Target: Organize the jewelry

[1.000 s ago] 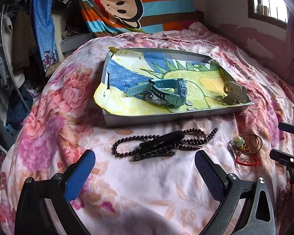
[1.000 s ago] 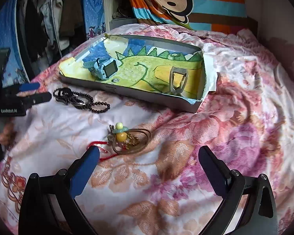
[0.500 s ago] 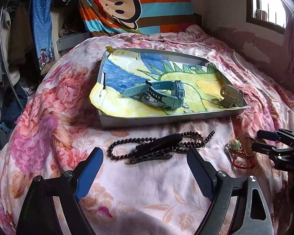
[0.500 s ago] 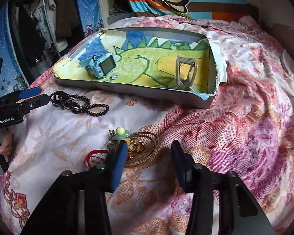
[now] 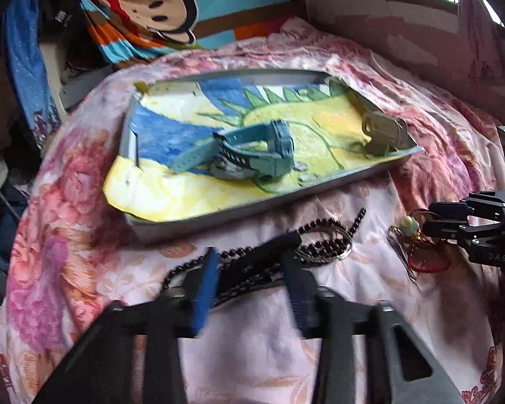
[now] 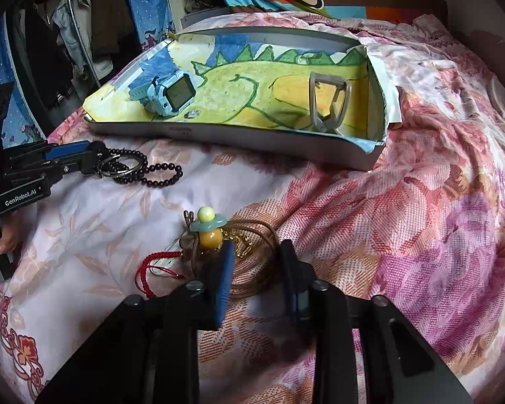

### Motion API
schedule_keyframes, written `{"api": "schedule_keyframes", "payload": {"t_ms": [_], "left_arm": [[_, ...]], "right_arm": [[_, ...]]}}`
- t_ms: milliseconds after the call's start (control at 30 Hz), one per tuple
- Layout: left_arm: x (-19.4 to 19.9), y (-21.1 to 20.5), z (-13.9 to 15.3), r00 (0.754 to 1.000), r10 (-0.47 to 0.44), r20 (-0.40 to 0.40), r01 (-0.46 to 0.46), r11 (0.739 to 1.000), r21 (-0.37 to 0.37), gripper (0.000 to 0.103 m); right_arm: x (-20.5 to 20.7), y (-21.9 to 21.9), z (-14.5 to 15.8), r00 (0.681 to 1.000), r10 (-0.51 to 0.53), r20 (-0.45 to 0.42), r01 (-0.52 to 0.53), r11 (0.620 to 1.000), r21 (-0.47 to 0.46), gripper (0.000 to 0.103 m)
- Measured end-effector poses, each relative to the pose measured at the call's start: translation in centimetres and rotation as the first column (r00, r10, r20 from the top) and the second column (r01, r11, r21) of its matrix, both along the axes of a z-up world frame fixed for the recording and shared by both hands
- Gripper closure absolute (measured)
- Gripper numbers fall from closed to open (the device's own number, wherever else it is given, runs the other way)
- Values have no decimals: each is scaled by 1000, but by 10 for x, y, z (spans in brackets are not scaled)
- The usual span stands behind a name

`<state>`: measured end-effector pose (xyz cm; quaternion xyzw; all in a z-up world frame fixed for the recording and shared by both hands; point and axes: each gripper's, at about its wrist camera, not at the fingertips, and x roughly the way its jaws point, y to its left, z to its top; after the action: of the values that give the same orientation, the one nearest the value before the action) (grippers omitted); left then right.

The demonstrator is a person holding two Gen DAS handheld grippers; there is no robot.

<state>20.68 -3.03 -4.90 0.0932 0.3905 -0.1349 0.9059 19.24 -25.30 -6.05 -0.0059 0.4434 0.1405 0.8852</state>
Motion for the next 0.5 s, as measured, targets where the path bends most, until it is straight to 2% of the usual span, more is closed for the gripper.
{"api": "schedule_keyframes", "payload": {"t_ms": [67,133,167,333,500], "left_arm": [[-2,0,0,1000,-1,-1,1,1000,-3,82],[-2,1,2,1000,-6,-6,6,1000,-18,94],[-3,1,3,1000,-4,-10,3,1000,-31,95],[-2,4,6,997,49,-51,-53,996,-72,96],[-11,4,20,998,59,-22,-61,992,-111,97]], "right_arm": [[0,0,-2,1000,1,-11,-1,1000,4,90],[0,0,-3,1000,5,-15,-5,1000,10,96],[0,0,-3,1000,5,-15,-5,1000,11,99],[-3,-1,2,1000,3,15,-3,1000,15,100],[-9,-1,15,997,2,83,-3,1000,21,100]]}}
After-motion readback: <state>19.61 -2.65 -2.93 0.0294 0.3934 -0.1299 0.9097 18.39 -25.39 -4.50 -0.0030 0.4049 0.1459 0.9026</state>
